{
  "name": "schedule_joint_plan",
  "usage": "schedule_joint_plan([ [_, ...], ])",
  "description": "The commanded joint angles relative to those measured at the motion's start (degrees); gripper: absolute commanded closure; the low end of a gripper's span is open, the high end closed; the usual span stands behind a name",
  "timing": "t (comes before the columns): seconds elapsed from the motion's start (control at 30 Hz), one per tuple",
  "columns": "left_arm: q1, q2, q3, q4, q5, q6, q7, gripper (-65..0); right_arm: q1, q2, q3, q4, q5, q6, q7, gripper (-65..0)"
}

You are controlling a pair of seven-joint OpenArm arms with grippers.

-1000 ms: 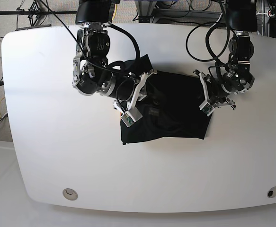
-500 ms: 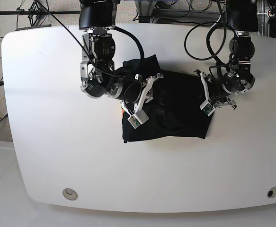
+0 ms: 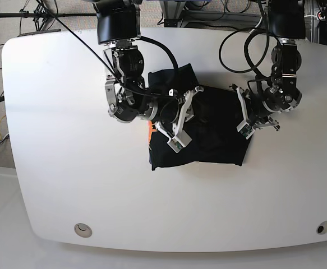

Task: Fold the T-shirt properly
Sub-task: 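Carry the folded end with the right gripper onto the shirt beside the left gripper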

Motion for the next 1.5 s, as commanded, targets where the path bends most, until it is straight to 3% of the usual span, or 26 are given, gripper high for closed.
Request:
schedule_joint_plan([
  [0.0,-0.68,-0.01,0.27,0.12,0.29,-0.1,-0.1,-15.5,1.48,-0.77,-0.84,0.08,2.32,0.16,1.56,-0.8],
  [1.03,-0.24,0.08,0.47,0.02,1.46,-0.1,0.25,-14.6,3.89,-0.77,-3.87,-1.38,3.2,-0.89,1.96,-0.6],
  [1.47,-0.63,0.12,1.39,0.1,1.62,-0.1,-0.23,-14.4,4.3,-0.77,-4.43,-1.22,2.5,-6.46,1.93,-0.8],
])
